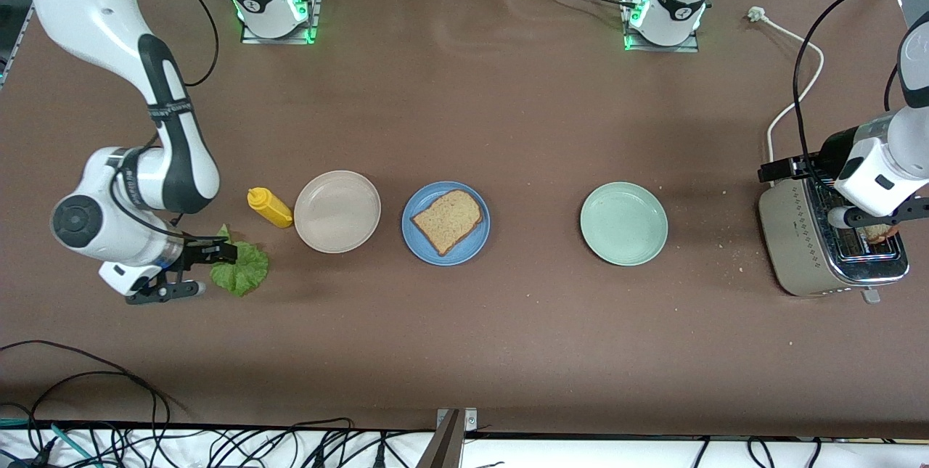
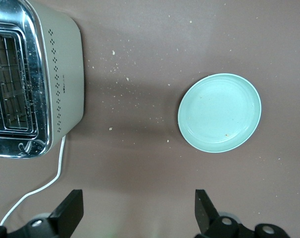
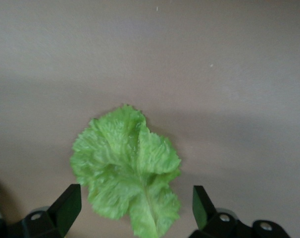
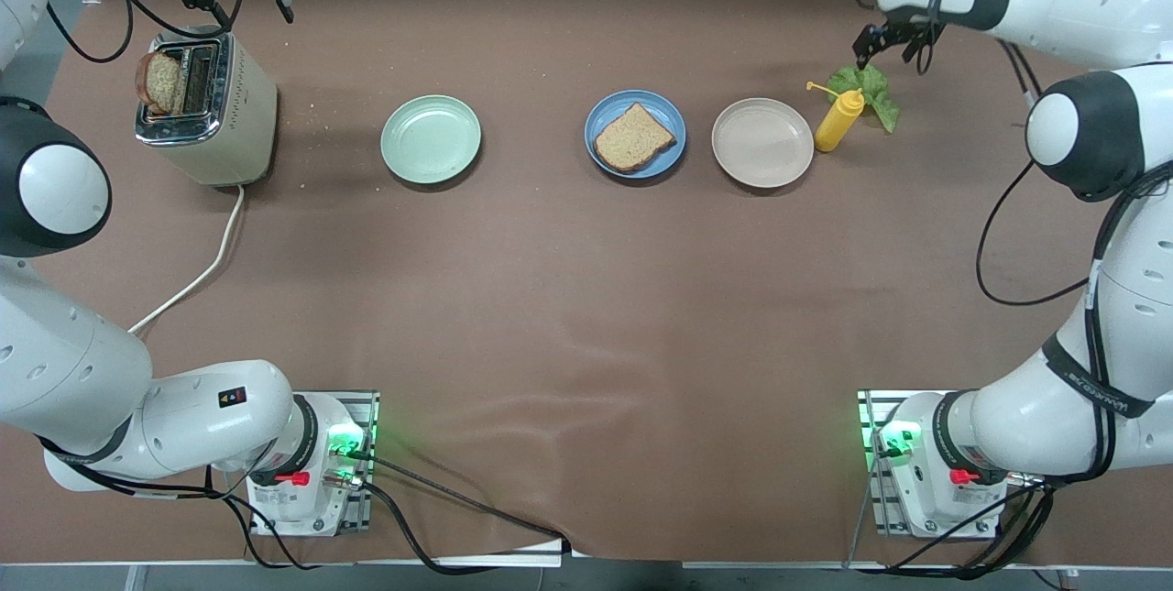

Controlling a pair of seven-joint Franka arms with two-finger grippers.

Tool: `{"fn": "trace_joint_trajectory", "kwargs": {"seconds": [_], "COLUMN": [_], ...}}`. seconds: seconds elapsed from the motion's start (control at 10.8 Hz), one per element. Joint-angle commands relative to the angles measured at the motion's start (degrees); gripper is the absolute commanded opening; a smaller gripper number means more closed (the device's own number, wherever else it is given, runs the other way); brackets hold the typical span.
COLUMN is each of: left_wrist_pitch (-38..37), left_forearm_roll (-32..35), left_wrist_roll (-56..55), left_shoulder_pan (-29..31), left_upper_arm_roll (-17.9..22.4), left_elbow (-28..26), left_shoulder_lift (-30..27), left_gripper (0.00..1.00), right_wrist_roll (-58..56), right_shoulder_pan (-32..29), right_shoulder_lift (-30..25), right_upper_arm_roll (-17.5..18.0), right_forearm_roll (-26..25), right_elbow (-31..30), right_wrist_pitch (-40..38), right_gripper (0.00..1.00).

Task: Make sandwich in blue plate with both arms
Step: 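Reach the right gripper down to the lettuce leaf and grasp it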

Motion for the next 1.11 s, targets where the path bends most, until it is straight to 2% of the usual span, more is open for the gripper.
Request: {"fn": "trace_joint_trajectory", "kwargs": {"seconds": [0.0, 0.19, 0.46, 0.65, 0.84, 1.02], "left_wrist_pitch": [-0.4, -0.5, -0.4, -0.4, -0.4, -0.4], "left_forearm_roll": [1.5, 1.5, 1.5, 1.5, 1.5, 1.5], "left_wrist_roll": [1.3, 1.3, 1.3, 1.3, 1.3, 1.3], "left_shoulder_pan": [0.4, 0.4, 0.4, 0.4, 0.4, 0.4], "left_upper_arm_roll": [-0.6, -0.6, -0.6, -0.7, -0.7, -0.7], "left_elbow": [0.0, 0.0, 0.0, -0.1, -0.1, -0.1], "left_shoulder_lift": [-0.6, -0.6, -0.6, -0.6, -0.6, -0.6], "left_gripper": [0.99, 0.99, 0.99, 0.99, 0.99, 0.99], "right_wrist_roll": [-1.8, -1.8, -2.7, -4.1, -5.3, -5.9], "right_shoulder_pan": [-0.4, -0.5, -0.5, -0.5, -0.5, -0.5], "right_shoulder_lift": [-0.9, -0.1, 0.9, 0.9, 0.5, -0.6], "right_upper_arm_roll": [0.6, 1.3, 1.3, 1.3, 1.3, 1.3], "right_forearm_roll": [1.3, 1.3, 1.3, 1.3, 1.3, 1.2], "right_elbow": [-6.4, -7.4, -11.8, -11.7, -11.6, -11.4], "right_wrist_pitch": [4.9, 5.4, 13.2, 13.3, 13.3, 13.0], "right_gripper": [1.00, 1.00, 1.00, 1.00, 0.79, 0.43]}}
